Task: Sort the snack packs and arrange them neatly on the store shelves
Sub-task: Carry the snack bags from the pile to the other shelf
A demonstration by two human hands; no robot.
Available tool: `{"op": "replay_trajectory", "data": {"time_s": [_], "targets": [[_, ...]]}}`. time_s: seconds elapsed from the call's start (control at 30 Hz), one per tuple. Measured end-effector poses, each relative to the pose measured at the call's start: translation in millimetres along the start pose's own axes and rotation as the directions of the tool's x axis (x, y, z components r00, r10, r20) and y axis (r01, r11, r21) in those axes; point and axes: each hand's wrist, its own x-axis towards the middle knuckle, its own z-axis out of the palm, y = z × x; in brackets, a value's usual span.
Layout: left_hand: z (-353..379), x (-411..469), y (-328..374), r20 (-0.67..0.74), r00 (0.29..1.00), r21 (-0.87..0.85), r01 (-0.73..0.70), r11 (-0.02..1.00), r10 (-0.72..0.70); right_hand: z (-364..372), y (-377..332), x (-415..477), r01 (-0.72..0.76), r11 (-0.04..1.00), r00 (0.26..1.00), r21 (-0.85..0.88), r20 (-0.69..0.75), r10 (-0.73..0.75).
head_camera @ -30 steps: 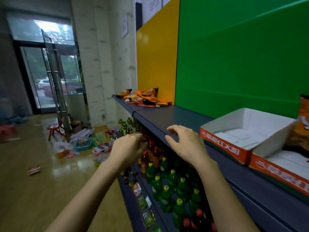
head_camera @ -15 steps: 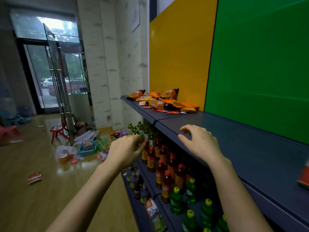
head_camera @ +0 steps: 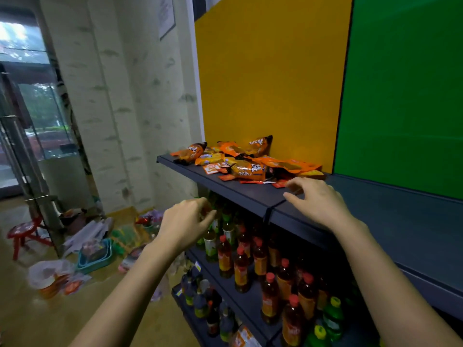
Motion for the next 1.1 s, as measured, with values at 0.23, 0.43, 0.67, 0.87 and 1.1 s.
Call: {"op": "replay_trajectory", "data": {"time_s": [0.23,0.43,0.67,0.87,1.1], "targets": [[40.9,72.7,-38.2,-0.010,0.998,-0.094,-0.070,0.993,0.069,31.2,-5.9,69.2,-0.075,0.993,0.997,-0.091,-0.040,0.072],[80.7,169.2,-62.6,-0.055,0.985,-0.202,-0.169,0.965,0.161,52.6,2.1,146.2,-0.161,0.972,0.984,-0.172,-0.097,0.146],[118.5,281.4,-76.9,-0.192,0.952,-0.327,-0.293,0.899,0.240,57.4,20.3,216.8,-0.311,0.905,0.949,-0.288,-0.053,0.310],[147.6,349.7,-62.7,-0.144,0.940,-0.431,-0.341,0.836,0.309,57.7,50.5,238.0,-0.484,0.839,0.875,-0.249,-0.116,0.470],[184.0,404.5,-28.7,0.067,0.848,-0.582,-0.395,0.711,0.526,79.0,67.2,261.4,-0.723,0.652,0.678,-0.228,-0.057,0.733]]}}
